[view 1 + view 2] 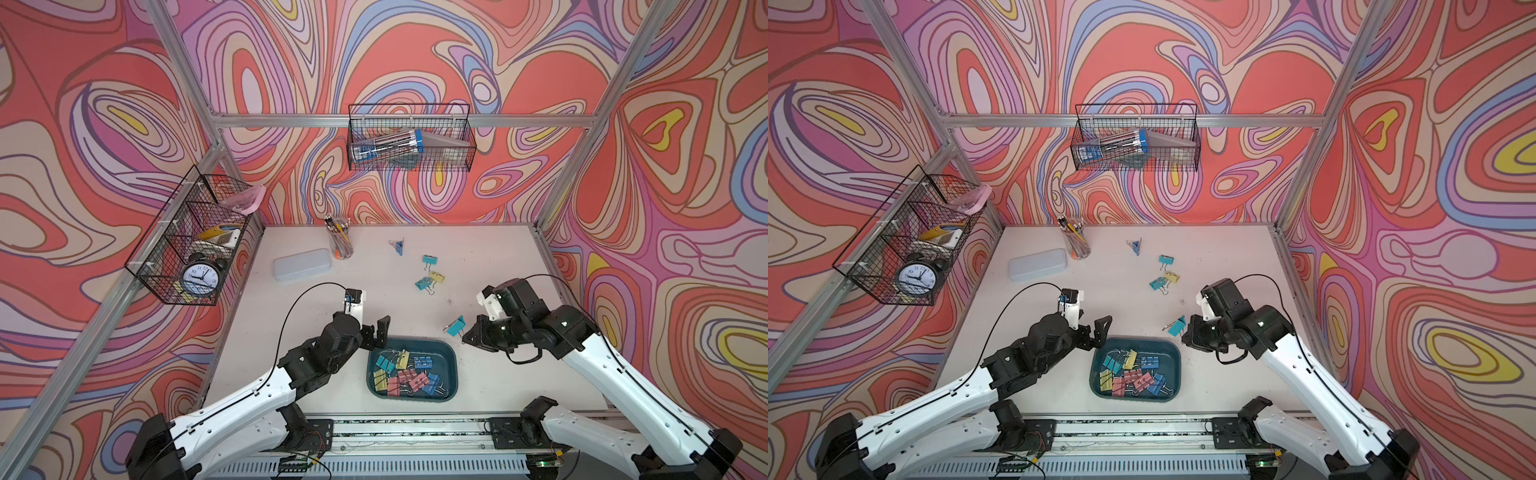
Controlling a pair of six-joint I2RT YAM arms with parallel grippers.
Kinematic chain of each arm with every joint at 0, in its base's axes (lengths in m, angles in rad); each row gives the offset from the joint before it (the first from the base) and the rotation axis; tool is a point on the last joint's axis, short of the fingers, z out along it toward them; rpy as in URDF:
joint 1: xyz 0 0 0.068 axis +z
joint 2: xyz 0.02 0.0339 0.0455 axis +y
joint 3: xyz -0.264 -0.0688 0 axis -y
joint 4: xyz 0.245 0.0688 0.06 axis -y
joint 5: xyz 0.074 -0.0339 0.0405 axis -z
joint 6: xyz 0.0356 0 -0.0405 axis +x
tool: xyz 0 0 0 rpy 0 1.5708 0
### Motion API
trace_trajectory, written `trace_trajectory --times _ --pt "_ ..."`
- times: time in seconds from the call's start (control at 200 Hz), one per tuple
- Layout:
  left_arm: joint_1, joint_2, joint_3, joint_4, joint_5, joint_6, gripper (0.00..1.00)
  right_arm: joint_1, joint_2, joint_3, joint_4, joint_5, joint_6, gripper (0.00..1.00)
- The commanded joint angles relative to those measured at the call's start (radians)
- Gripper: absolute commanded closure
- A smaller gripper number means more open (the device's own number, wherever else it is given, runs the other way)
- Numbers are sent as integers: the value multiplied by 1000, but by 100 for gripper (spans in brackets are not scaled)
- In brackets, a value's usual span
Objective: Put the binder clips in the storage box
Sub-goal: Place the binder clip in the storage box.
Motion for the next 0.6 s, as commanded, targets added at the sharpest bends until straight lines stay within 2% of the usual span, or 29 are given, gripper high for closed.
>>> trace_trajectory --times 0.0,0.09,0.21,0.376,0.596 --pt "12 28 -4 45 57 -24 1 28 -23 -105 43 -105 103 100" --pt "11 43 -2 39 68 -40 1 95 -11 -186 165 -123 176 100" --pt "11 30 -26 45 63 -66 1 194 60 -208 192 -33 207 100" --pt "11 25 -62 45 54 -74 1 252 143 -232 210 74 242 100" --pt "11 16 -65 34 40 -68 1 322 227 -276 321 91 295 100"
